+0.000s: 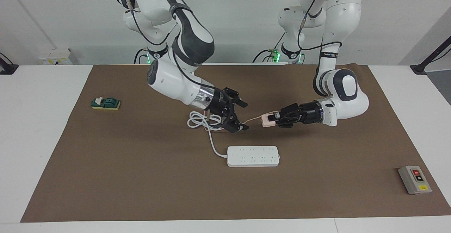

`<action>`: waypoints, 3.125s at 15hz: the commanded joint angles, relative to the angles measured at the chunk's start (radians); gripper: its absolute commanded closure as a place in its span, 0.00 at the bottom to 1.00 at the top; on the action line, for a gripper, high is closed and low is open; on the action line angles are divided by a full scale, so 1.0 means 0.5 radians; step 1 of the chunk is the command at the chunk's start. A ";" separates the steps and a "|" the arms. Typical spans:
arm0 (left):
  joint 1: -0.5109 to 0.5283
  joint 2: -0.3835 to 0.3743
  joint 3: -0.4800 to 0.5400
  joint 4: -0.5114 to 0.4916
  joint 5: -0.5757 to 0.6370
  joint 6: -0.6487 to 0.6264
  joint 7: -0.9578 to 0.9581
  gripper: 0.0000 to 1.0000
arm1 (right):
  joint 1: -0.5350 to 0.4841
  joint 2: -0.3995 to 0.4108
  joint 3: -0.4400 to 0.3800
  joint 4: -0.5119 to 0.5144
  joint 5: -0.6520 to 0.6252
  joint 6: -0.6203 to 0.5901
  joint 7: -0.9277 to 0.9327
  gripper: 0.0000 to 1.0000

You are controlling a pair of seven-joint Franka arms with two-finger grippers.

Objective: Plug charger into power strip
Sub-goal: 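Pull the charger away with the left gripper while the right gripper withdraws, then move the charger with the left gripper onto the power strip's end socket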

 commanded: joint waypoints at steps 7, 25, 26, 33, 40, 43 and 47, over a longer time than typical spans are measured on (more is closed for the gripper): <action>0.014 -0.243 0.135 0.233 1.152 0.365 -0.585 1.00 | -0.341 -0.178 -0.004 0.005 -0.249 -0.140 -0.063 0.00; -0.197 -0.414 0.147 0.406 2.567 0.086 -1.395 1.00 | -0.593 -0.317 -0.010 -0.004 -1.285 -0.778 -2.135 0.00; -0.234 -0.433 0.147 0.402 2.619 0.019 -1.584 1.00 | -0.602 -0.341 -0.007 -0.007 -1.393 -0.812 -2.343 0.00; -0.407 -0.513 0.126 0.307 2.804 -0.270 -2.322 1.00 | -0.669 -0.629 -0.007 -0.127 -1.866 -1.005 -3.173 0.00; -0.434 -0.513 0.129 0.203 2.834 0.159 -3.329 1.00 | -0.740 -1.037 -0.007 -0.430 -1.964 -1.143 -3.333 0.00; -0.483 -0.467 0.132 0.184 2.920 0.294 -3.628 1.00 | -0.759 -1.148 -0.004 -0.544 -1.967 -1.149 -3.318 0.00; -0.642 -0.195 0.138 0.383 3.150 0.415 -4.220 1.00 | -0.811 -1.145 0.017 -0.544 -1.967 -1.122 -3.318 0.00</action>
